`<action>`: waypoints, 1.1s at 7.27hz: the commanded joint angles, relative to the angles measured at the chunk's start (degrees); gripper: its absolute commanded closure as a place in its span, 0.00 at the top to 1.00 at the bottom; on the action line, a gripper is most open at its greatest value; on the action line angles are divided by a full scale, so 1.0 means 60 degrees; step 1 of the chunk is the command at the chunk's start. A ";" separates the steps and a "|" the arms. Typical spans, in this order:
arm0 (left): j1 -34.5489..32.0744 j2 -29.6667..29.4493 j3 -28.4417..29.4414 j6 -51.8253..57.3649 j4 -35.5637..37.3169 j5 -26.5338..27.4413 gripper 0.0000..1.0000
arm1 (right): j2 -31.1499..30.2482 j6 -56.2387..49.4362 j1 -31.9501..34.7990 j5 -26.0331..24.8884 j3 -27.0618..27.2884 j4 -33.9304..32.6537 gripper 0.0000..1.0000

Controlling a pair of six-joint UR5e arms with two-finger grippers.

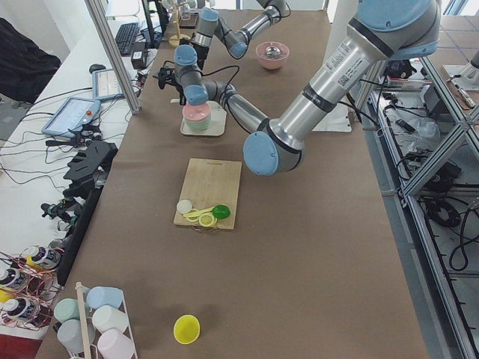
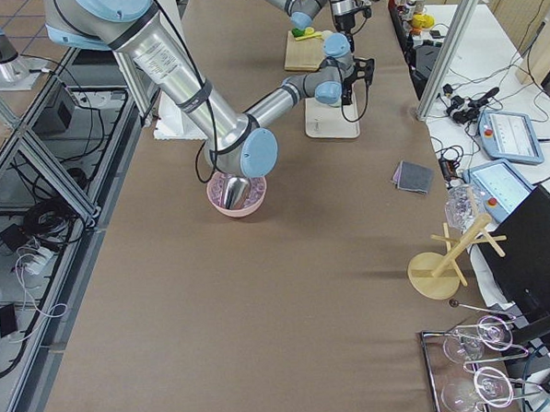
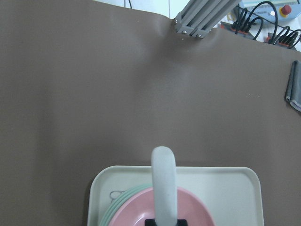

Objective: Stack pink bowl on green and place spoon
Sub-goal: 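Lower the white spoon into the pink bowl with the left gripper and release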

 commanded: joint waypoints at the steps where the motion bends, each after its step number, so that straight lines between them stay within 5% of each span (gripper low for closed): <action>1: 0.0500 -0.0077 0.0367 -0.0047 -0.0681 0.0814 0.00 | -0.0020 -0.0003 0.0010 0.0009 0.0003 0.0017 1.00; 4: 0.0605 0.0142 0.0309 -0.0018 -0.0683 0.0818 0.00 | -0.0093 -0.0003 0.0084 0.0024 0.0017 0.0002 1.00; 5: 0.0591 0.0216 0.0279 0.0084 -0.0683 0.0803 0.73 | -0.0152 -0.0003 0.0084 0.0038 0.0017 0.0017 1.00; 6: 0.0561 0.0188 0.0076 0.0085 -0.0596 0.0716 0.98 | -0.0210 -0.0003 0.0200 0.0212 0.0032 0.0017 1.00; 8: -0.0588 0.0187 -0.0261 0.0099 0.0176 -0.0783 0.98 | -0.0473 -0.0804 0.0900 0.1307 0.0047 -0.0056 1.00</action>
